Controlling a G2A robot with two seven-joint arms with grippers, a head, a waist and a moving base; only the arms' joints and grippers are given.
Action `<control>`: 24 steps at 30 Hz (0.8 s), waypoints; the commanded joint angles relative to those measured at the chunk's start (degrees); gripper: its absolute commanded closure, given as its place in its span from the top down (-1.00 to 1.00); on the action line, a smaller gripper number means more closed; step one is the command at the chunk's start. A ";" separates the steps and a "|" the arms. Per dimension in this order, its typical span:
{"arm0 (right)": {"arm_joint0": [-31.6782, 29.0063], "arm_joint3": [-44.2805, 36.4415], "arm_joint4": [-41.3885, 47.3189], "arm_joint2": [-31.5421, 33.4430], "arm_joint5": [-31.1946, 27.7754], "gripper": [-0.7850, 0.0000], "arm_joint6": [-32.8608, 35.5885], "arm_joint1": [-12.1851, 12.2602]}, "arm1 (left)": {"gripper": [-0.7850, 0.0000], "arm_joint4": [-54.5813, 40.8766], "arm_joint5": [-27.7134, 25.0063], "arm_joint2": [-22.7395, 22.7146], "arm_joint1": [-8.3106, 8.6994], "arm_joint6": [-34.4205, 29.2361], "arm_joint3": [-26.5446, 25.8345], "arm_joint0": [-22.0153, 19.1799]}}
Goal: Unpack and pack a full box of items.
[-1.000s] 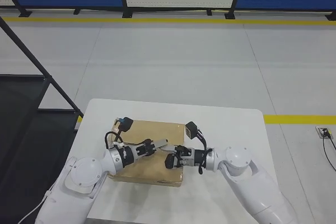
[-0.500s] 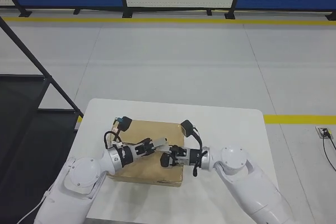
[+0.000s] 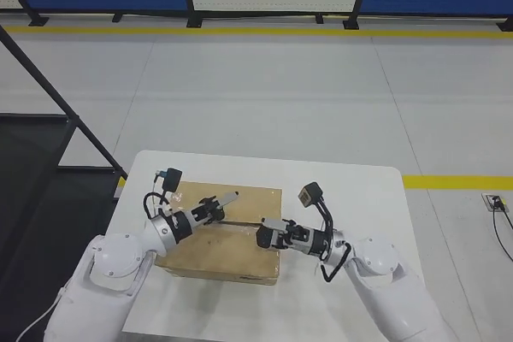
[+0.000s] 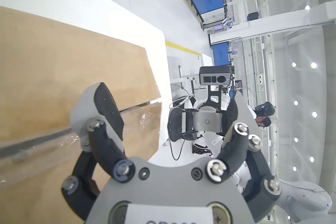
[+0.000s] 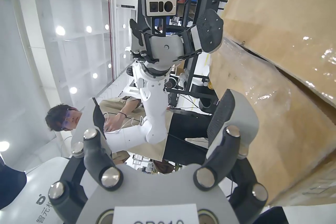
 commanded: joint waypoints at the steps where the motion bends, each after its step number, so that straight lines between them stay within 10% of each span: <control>1: 1.02 0.87 0.29 -0.91 0.44 1.00 -0.61 -0.28 | 1.00 0.48 -0.35 0.54 -0.04 0.17 0.62 -0.02; 24: 11.75 10.68 -5.97 -12.27 8.54 1.00 -12.27 -4.69 | 1.00 -3.70 -3.77 -5.78 1.08 -0.25 -2.98 7.38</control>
